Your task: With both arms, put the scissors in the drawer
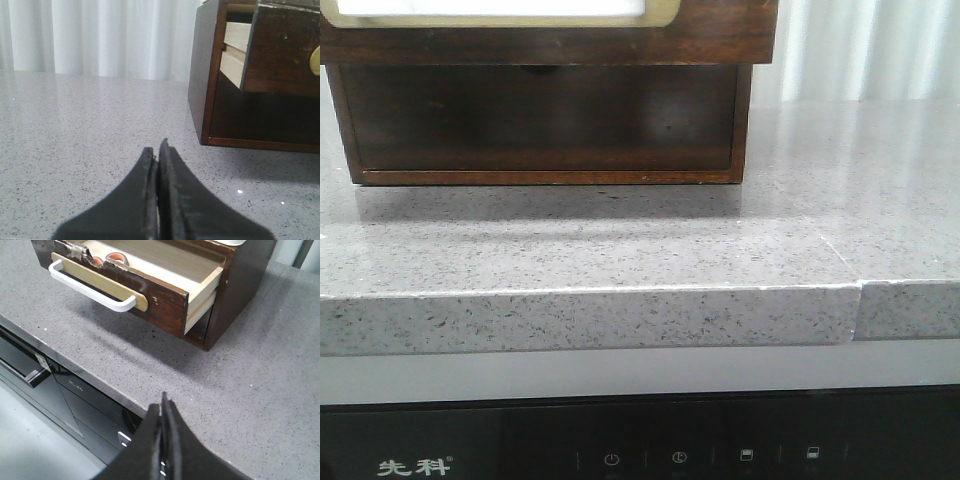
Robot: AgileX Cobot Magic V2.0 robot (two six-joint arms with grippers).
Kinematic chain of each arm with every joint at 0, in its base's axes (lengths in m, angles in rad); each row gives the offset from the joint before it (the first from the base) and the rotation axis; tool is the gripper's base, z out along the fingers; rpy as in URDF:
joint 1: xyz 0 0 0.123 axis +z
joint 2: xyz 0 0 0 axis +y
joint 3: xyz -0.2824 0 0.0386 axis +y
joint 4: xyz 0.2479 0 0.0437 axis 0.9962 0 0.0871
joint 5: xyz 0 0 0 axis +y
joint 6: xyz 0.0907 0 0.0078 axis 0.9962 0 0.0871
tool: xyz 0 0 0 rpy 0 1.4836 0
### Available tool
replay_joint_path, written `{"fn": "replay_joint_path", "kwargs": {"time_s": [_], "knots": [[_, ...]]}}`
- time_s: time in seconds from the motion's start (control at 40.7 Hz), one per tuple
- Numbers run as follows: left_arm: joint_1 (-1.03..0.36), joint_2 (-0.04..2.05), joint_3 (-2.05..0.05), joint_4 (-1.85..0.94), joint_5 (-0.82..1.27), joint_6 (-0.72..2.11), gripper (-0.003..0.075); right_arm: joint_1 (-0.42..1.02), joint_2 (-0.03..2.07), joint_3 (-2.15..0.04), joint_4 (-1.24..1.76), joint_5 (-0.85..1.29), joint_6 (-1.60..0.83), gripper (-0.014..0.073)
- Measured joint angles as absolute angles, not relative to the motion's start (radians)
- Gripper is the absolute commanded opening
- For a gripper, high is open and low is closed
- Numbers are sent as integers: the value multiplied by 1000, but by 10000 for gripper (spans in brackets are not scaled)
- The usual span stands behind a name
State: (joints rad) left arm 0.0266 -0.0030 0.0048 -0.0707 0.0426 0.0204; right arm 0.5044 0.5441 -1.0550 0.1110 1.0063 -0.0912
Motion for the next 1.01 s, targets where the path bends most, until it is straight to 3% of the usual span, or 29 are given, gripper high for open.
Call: {"fn": "replay_joint_path", "kwargs": {"time_s": [1.008], "knots": [[-13, -3, 5, 0, 39, -94, -20, 504, 544, -1055, 111, 1008, -91, -122]]}}
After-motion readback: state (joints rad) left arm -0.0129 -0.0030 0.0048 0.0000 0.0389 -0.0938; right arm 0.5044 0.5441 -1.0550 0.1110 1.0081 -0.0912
